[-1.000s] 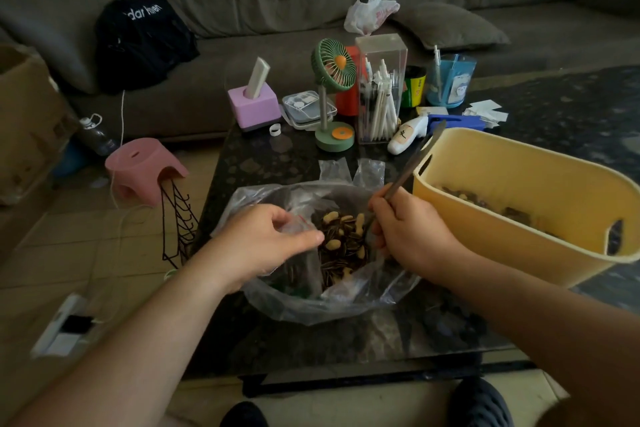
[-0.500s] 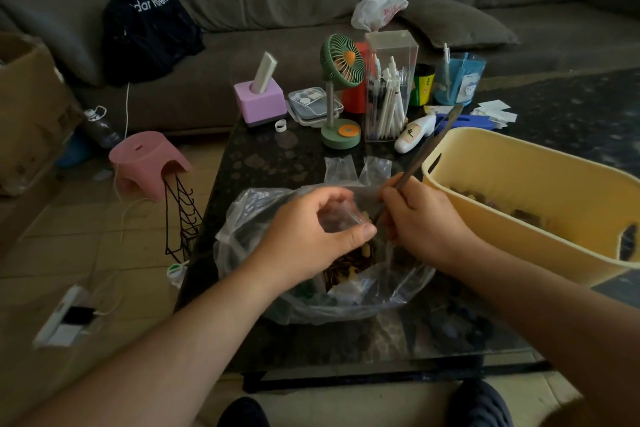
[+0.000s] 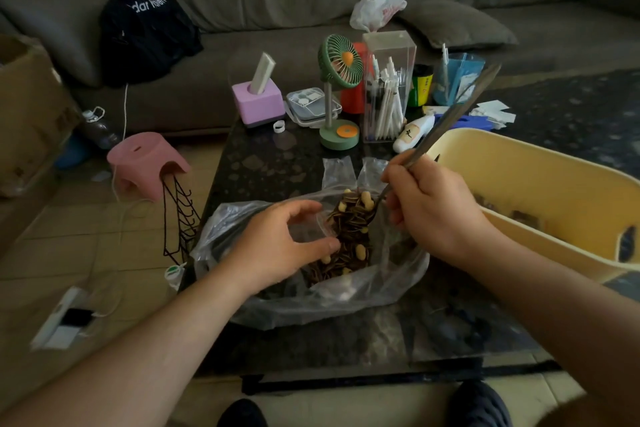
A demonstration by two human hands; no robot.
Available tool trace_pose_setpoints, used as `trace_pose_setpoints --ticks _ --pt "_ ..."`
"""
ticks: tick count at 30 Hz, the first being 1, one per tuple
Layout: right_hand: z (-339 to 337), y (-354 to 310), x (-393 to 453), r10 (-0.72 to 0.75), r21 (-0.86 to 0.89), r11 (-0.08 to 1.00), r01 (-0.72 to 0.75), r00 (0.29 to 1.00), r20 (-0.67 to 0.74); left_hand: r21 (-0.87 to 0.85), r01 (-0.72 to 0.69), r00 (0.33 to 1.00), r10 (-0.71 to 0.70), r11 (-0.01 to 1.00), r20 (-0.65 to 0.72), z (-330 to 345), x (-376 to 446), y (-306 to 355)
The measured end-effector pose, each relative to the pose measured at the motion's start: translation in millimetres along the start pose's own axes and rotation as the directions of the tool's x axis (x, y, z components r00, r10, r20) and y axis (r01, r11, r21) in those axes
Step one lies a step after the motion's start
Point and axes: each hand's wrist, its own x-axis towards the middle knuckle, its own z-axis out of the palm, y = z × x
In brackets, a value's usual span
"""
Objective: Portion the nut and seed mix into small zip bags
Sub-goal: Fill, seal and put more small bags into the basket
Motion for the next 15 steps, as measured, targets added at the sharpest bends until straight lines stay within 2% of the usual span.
trace_pose_setpoints --ticks 5,12,15 --pt "-7.1 -9.0 -0.7 0.01 0.037 0.999 -0.01 1.0 -0.002 -0.054 -0.048 0.998 0.045 0.997 -0.048 4.7 -3.0 4.9" --pt "-4.0 -8.3 -3.4 -0.046 0.006 0.999 0.046 0.998 0.041 -0.004 -0.05 0.998 0.05 0.999 -0.027 12.3 -4.3 9.4" --pt "-4.0 -8.1 -4.1 -0.066 0.0 0.998 0.066 0.997 0.05 -0.136 0.017 1.0 -0.02 0.991 -0.019 15.1 -1.3 9.8"
